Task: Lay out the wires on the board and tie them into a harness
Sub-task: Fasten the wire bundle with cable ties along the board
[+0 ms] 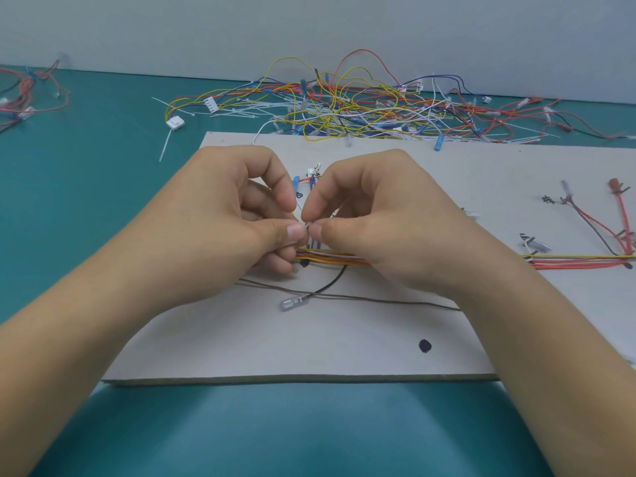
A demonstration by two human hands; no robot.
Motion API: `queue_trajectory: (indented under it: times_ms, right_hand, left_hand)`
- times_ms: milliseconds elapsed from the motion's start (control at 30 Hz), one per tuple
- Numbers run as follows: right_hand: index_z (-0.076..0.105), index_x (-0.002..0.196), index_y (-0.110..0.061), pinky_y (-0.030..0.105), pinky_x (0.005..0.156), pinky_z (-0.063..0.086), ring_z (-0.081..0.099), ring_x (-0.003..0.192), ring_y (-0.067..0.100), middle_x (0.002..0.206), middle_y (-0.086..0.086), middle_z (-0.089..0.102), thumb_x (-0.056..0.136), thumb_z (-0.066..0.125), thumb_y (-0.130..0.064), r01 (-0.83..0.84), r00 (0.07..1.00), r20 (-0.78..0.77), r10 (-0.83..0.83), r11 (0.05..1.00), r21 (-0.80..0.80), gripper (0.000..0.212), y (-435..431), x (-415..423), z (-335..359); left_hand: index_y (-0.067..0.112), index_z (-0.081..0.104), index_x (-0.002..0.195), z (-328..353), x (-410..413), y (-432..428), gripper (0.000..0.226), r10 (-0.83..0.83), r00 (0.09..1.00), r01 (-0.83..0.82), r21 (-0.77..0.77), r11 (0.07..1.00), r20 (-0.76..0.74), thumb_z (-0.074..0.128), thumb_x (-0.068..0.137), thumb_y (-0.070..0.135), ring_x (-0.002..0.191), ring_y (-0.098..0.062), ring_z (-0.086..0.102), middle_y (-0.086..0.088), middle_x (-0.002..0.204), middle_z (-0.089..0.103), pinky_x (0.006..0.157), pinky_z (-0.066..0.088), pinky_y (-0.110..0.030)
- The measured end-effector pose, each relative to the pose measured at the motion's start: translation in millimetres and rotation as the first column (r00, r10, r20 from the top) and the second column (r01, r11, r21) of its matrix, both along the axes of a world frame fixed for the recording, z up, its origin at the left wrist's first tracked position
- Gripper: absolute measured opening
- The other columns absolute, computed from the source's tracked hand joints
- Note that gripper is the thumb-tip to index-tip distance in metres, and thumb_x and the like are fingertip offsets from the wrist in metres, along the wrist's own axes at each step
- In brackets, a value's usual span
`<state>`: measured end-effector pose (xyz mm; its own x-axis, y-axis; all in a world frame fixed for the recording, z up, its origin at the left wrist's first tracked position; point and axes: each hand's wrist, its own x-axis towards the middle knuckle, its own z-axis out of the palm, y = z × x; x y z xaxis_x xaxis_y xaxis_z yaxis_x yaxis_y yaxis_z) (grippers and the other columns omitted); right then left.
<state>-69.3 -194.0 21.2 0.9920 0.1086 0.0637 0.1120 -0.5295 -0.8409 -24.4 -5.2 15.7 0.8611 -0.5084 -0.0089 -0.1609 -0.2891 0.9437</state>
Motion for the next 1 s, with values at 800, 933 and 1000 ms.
queue_trajectory:
  times_ms: [800, 933, 1000]
  right_hand:
    - [0.072, 0.078, -0.016, 0.009, 0.048, 0.035, 0.048, 0.047, 0.001, 0.053, -0.017, 0.06, 0.083, 0.077, -0.002, -0.034, 0.999, -0.017, 0.034, 0.999, 0.002, 0.016, -2.6, -1.1, 0.4]
    - [0.074, 0.081, -0.015, 0.015, 0.052, 0.04, 0.054, 0.054, 0.005, 0.07, -0.002, 0.07, 0.083, 0.078, -0.005, -0.031, 0.999, -0.039, 0.03, 0.999, -0.026, 0.011, -3.8, -1.2, 1.8]
    - [0.073, 0.08, -0.018, 0.012, 0.051, 0.038, 0.052, 0.051, 0.001, 0.067, -0.004, 0.069, 0.083, 0.078, -0.006, -0.025, 0.999, -0.026, 0.023, 0.997, -0.08, 0.013, -3.5, -0.8, 1.3]
  left_hand:
    - [0.02, 0.063, 0.075, -3.7, -1.9, -1.8, 0.032, -0.008, 1.0, 0.008, -0.015, 1.0, 0.021, 0.076, 0.086, -0.008, 0.058, -0.027, 0.073, -0.014, 0.068, 0.07, 0.056, 0.063, -0.04]
    - [0.022, 0.062, 0.075, -8.4, -2.7, -3.5, 0.034, -0.003, 0.998, 0.002, 0.014, 1.0, 0.066, 0.074, 0.088, -0.007, 0.059, -0.026, 0.072, -0.01, 0.067, 0.069, 0.049, 0.06, -0.041]
    - [0.022, 0.062, 0.077, -9.3, -2.7, -3.3, 0.032, -0.006, 0.995, 0.003, 0.036, 0.999, 0.098, 0.076, 0.088, -0.005, 0.059, -0.026, 0.072, -0.008, 0.067, 0.069, 0.043, 0.058, -0.041]
